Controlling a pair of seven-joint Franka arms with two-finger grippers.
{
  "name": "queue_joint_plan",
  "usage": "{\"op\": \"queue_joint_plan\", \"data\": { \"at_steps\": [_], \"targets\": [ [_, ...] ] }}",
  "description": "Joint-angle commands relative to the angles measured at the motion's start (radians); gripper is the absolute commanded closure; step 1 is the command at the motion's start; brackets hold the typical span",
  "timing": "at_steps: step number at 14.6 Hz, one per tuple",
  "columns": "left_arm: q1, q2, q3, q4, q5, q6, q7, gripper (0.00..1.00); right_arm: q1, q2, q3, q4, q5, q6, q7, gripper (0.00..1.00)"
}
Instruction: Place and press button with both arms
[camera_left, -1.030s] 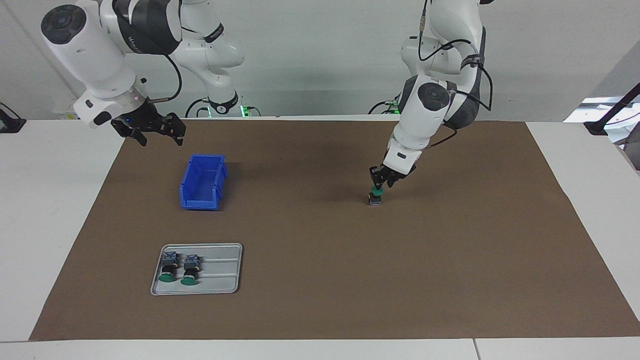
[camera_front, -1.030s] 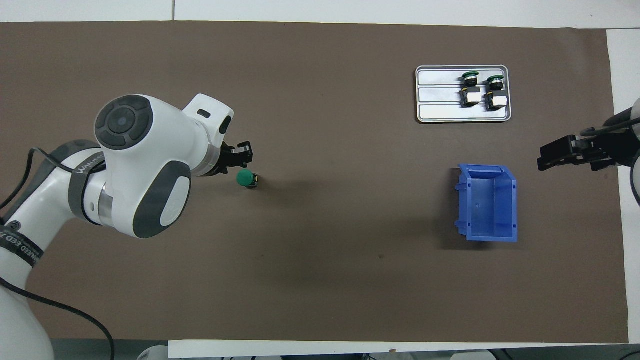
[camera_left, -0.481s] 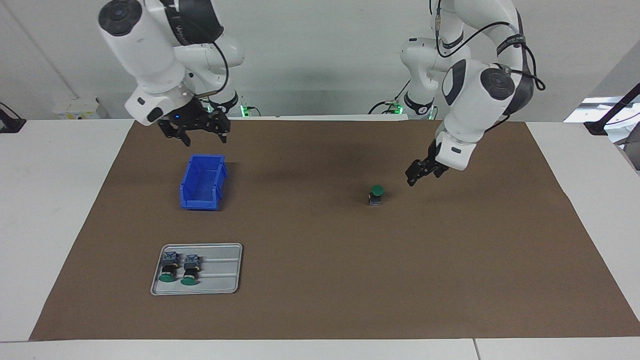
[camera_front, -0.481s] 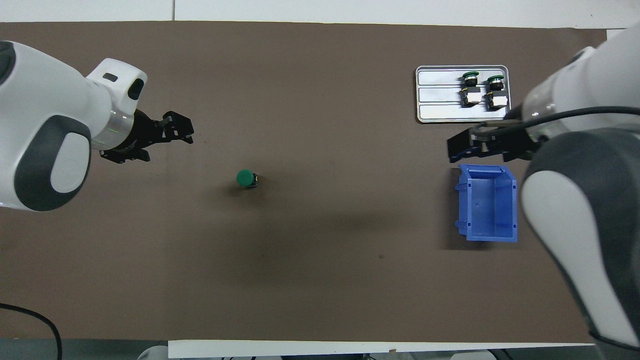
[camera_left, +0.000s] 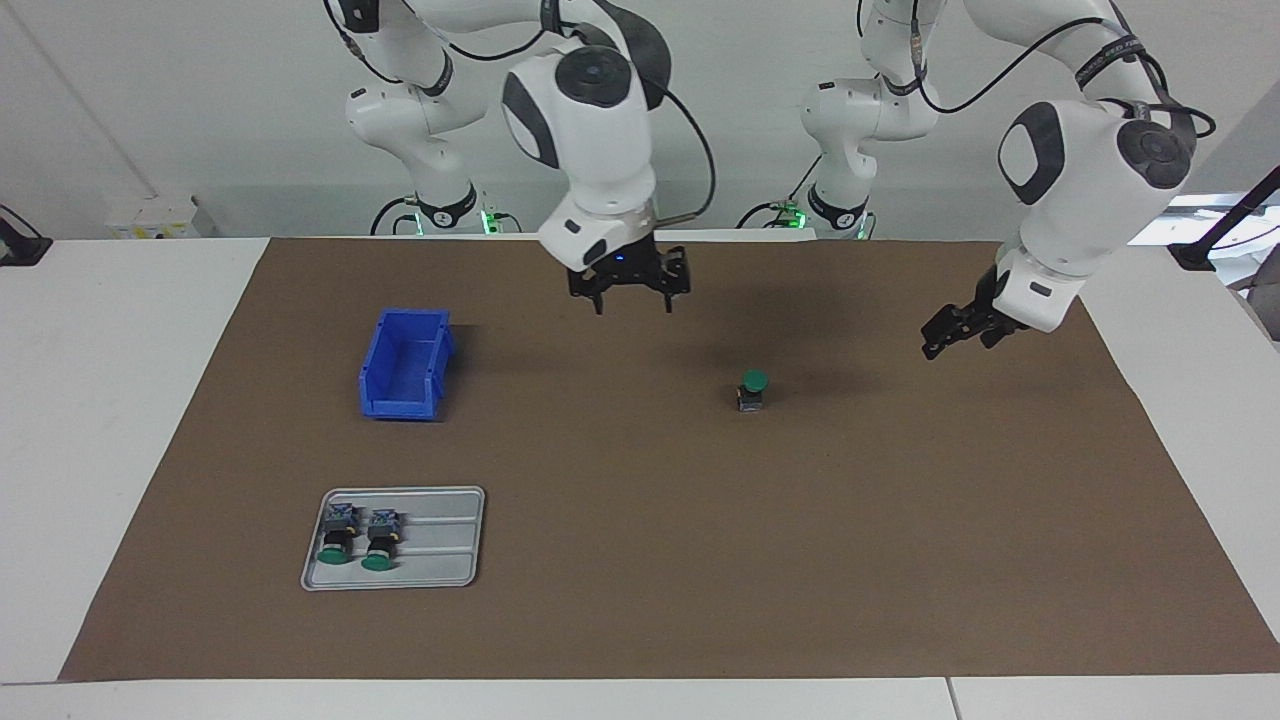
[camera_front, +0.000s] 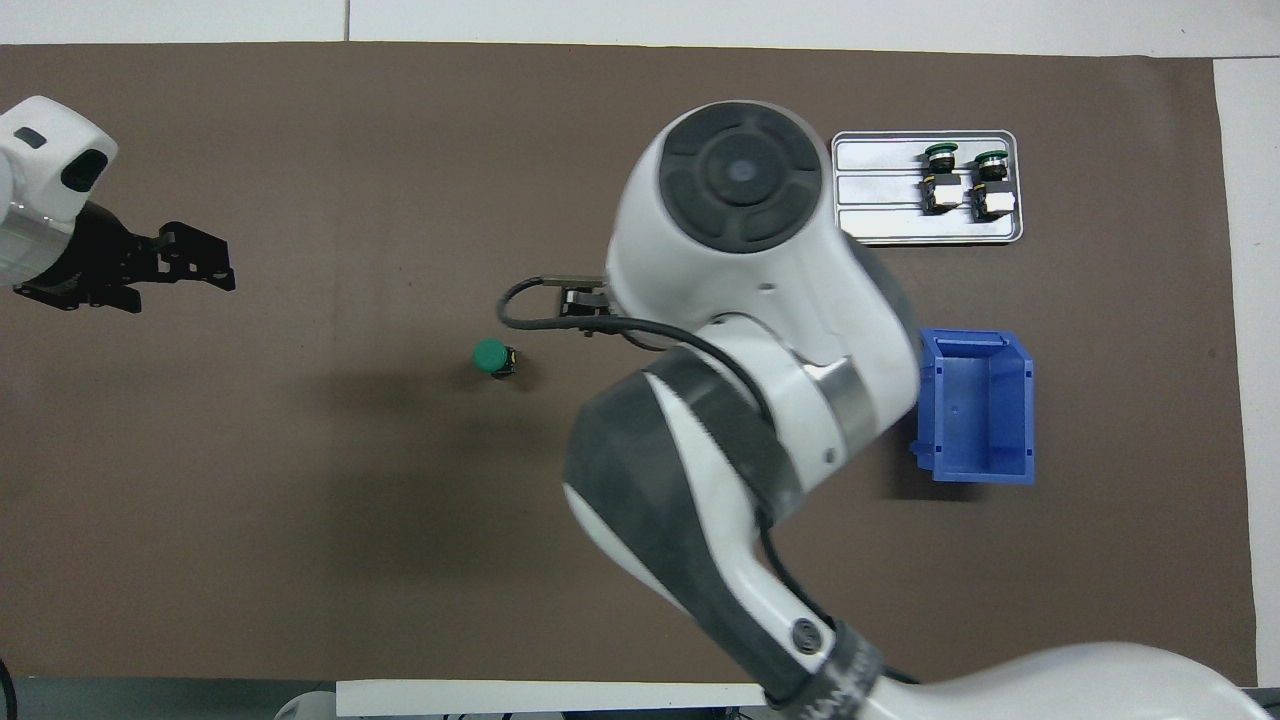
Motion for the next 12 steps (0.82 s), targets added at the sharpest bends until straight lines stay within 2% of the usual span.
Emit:
{"op": "queue_joint_plan", "data": {
  "at_steps": [1,4,7,10,12],
  "targets": [
    [0.013,-0.008,-0.008,0.099,0.025,-0.148,0.015,0.0,0.101,0.176,-0.006,0.143,-0.067,0.08,0.124,0.02],
    [0.013,-0.008,-0.008,0.174,0.025,-0.238,0.014,0.0,0.19,0.305,-0.006,0.212,-0.167,0.18,0.267,0.02],
    [0.013,-0.016,-0.005,0.201,0.026,-0.294,0.015,0.0,0.201,0.34,-0.003,0.2,-0.27,0.231,0.267,0.02],
    [0.011,-0.041,-0.008,0.193,0.028,-0.295,0.015,0.0,0.199,0.374,-0.003,0.191,-0.29,0.312,0.267,0.02],
    [0.011,-0.047,-0.008,0.193,0.029,-0.301,0.015,0.0,0.201,0.374,-0.003,0.139,-0.304,0.353,0.268,0.02]
  ]
}}
